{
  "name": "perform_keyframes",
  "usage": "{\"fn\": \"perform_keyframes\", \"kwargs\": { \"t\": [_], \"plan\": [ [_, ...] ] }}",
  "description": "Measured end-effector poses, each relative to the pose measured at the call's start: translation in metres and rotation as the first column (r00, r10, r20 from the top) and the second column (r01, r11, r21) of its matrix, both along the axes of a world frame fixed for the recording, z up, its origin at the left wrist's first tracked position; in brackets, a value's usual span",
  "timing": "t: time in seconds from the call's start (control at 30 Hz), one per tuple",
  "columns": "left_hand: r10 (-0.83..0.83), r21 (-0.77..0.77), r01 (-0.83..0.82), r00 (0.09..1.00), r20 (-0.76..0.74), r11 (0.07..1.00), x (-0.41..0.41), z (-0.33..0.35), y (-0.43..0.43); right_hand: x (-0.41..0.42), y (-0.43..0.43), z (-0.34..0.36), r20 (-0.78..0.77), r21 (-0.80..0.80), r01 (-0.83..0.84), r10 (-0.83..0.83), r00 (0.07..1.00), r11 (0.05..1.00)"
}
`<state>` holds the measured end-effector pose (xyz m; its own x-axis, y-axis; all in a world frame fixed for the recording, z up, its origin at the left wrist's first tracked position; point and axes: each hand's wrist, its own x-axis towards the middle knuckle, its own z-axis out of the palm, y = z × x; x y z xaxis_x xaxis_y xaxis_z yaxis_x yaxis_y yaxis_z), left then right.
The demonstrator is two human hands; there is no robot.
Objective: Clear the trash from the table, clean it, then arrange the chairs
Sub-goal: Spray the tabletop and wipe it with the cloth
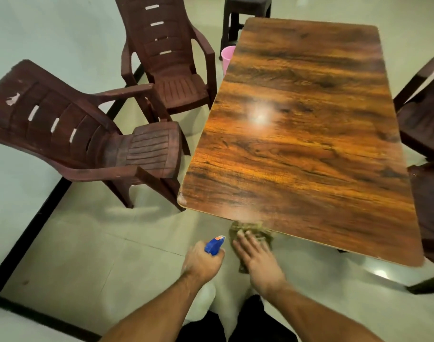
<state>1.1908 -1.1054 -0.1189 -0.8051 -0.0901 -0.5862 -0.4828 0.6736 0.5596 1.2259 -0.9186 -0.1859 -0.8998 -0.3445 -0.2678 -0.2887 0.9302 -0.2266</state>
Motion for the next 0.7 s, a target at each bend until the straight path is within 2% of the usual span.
{"fn": "perform_keyframes", "kwargs": {
  "t": [0.03, 0.07, 0.1, 0.13, 0.17, 0.2, 0.23, 0.27, 0.3, 0.33, 0.4, 0.53, 0.6, 0.7],
  "plan": [
    [-0.032, -0.003, 0.032, 0.999, 0.0, 0.999, 0.0, -0.003, 0.014, 0.007, 0.004, -0.005, 0.04, -0.07, -0.029, 0.032, 0.999, 0.997],
    [-0.056, -0.005, 0.056, 0.998, 0.0, 0.998, 0.001, -0.004, 0.024, 0.01, 0.005, -0.006, 0.082, -0.161, 0.024, -0.011, 0.997, 0.987],
    [-0.066, 0.001, 0.066, 0.998, 0.01, 0.998, 0.003, -0.01, 0.031, 0.013, 0.007, -0.011, 0.076, -0.239, 0.121, -0.105, 0.991, 0.964],
    [-0.063, 0.009, 0.063, 0.998, 0.015, 0.998, 0.003, -0.013, 0.036, 0.011, 0.007, -0.014, 0.134, -0.292, 0.246, -0.215, 0.967, 0.924],
    [-0.058, 0.017, 0.057, 0.998, 0.024, 0.998, 0.006, -0.022, 0.041, 0.009, 0.007, -0.015, 0.249, -0.351, 0.42, -0.349, 0.904, 0.837],
    [-0.047, 0.036, 0.045, 0.998, 0.036, 0.998, 0.01, -0.032, 0.045, 0.006, 0.008, -0.019, 0.37, -0.4, 0.594, -0.47, 0.802, 0.699],
    [-0.027, 0.058, 0.026, 0.999, 0.032, 0.998, 0.012, -0.04, 0.047, 0.001, 0.01, -0.022, 0.469, -0.441, 0.734, -0.565, 0.679, 0.516],
    [-0.011, 0.068, 0.009, 0.999, 0.033, 0.998, 0.014, -0.048, 0.048, -0.003, 0.013, -0.027, 0.554, -0.444, 0.826, -0.619, 0.557, 0.347],
    [-0.002, 0.079, -0.002, 0.999, 0.047, 0.997, 0.014, -0.058, 0.049, -0.007, 0.017, -0.037, 0.631, -0.392, 0.891, -0.637, 0.442, 0.229],
    [-0.019, 0.062, 0.015, 0.998, 0.066, 0.998, 0.013, -0.071, 0.049, -0.013, 0.019, -0.05, 0.682, -0.332, 0.929, -0.639, 0.356, 0.164],
    [-0.071, 0.01, 0.07, 0.993, 0.097, 0.997, 0.008, -0.098, 0.048, -0.024, 0.022, -0.081, 0.725, -0.277, 0.95, -0.618, 0.303, 0.142],
    [-0.071, 0.091, 0.063, 0.993, 0.094, 0.994, -0.006, -0.172, 0.038, -0.045, 0.02, -0.15, 0.739, -0.238, 0.957, -0.608, 0.29, 0.166],
    [-0.085, 0.087, 0.078, 0.993, 0.077, 0.993, -0.016, -0.207, 0.034, -0.059, 0.016, -0.183, 0.719, -0.257, 0.941, -0.607, 0.338, 0.22],
    [-0.125, 0.068, 0.121, 0.99, 0.059, 0.99, -0.036, -0.248, 0.028, -0.081, 0.015, -0.213, 0.685, -0.214, 0.898, -0.596, 0.418, 0.383]
  ]
}}
